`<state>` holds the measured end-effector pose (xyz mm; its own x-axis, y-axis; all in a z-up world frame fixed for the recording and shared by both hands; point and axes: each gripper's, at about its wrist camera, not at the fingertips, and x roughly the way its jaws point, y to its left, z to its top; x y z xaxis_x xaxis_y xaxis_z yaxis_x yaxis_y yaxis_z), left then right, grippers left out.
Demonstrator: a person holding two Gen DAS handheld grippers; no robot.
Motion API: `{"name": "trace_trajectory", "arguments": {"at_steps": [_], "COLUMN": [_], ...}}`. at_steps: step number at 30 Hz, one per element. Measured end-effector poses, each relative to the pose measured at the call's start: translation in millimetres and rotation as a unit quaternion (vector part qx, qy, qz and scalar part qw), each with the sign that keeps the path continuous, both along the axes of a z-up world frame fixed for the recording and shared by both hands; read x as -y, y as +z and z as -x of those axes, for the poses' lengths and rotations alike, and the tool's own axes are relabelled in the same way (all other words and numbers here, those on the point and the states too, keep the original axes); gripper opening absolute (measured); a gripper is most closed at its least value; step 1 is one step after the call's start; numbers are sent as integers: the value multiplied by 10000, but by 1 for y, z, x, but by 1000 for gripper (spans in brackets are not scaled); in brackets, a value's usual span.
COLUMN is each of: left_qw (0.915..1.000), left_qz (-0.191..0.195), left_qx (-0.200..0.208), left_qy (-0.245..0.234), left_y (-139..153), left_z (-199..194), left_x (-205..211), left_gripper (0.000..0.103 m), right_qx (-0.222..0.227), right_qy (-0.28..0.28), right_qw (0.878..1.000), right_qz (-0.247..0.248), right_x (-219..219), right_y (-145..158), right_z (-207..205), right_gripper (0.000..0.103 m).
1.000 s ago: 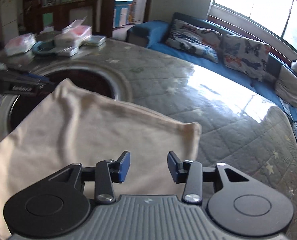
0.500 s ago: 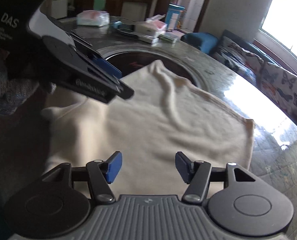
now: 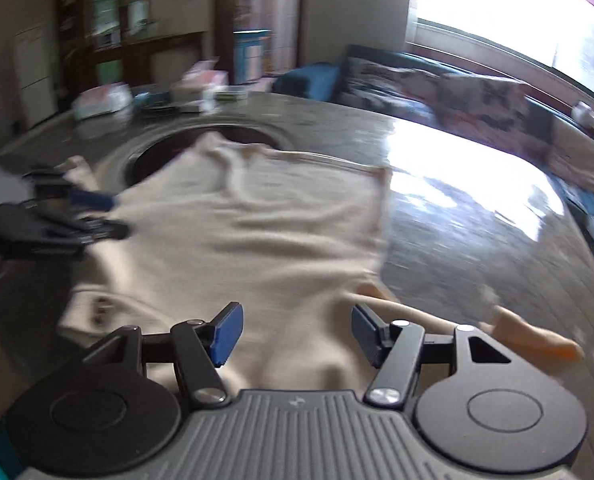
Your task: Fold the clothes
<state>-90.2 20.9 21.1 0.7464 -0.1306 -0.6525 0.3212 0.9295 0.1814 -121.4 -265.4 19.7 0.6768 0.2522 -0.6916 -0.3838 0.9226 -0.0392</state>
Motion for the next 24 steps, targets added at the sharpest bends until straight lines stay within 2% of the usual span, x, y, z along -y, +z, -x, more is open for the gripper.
{"name": "trace_trajectory", "arguments": {"at_steps": [5,10,15,17,19,20,23,24], "left_qw": [10000,10000,9999,9999,9992,9984,9936,9915], "left_qz": [2,-36,-119,-36,132,229,515,587], "left_qx": [13,25,-21,-30,-66,-87,-202,-239], "left_qy": [19,26,0,-139,-364,-508,-983,-1136], "left_y": [-1,-1,3,9,15,18,24,25], "left_z": [1,2,1,2,5,6,10,11], "left_x": [0,1,6,13,24,31,57,67], "left_gripper": [42,43,45,46,46,46,46,46], "right_qx": [68,380,383,256,0,-127,-382,-399], "right_qy": [-1032,-2118,-2751,-2880,-2963,-2990,-3036,-3030], "right_qw": [9945,9762,9605,9573,9536,9513,9443,9434], "right_qz": [184,286,155,-84,-532,-745,-1209,-1289], "right_x": [62,119,164,179,197,203,213,213], "right_y": [-7,-1,-4,-9,-17,-22,-33,-35], "right_z": [-23,-34,-34,-34,-35,-36,-37,-37], "right_gripper": [60,60,58,51,50,45,40,35]}}
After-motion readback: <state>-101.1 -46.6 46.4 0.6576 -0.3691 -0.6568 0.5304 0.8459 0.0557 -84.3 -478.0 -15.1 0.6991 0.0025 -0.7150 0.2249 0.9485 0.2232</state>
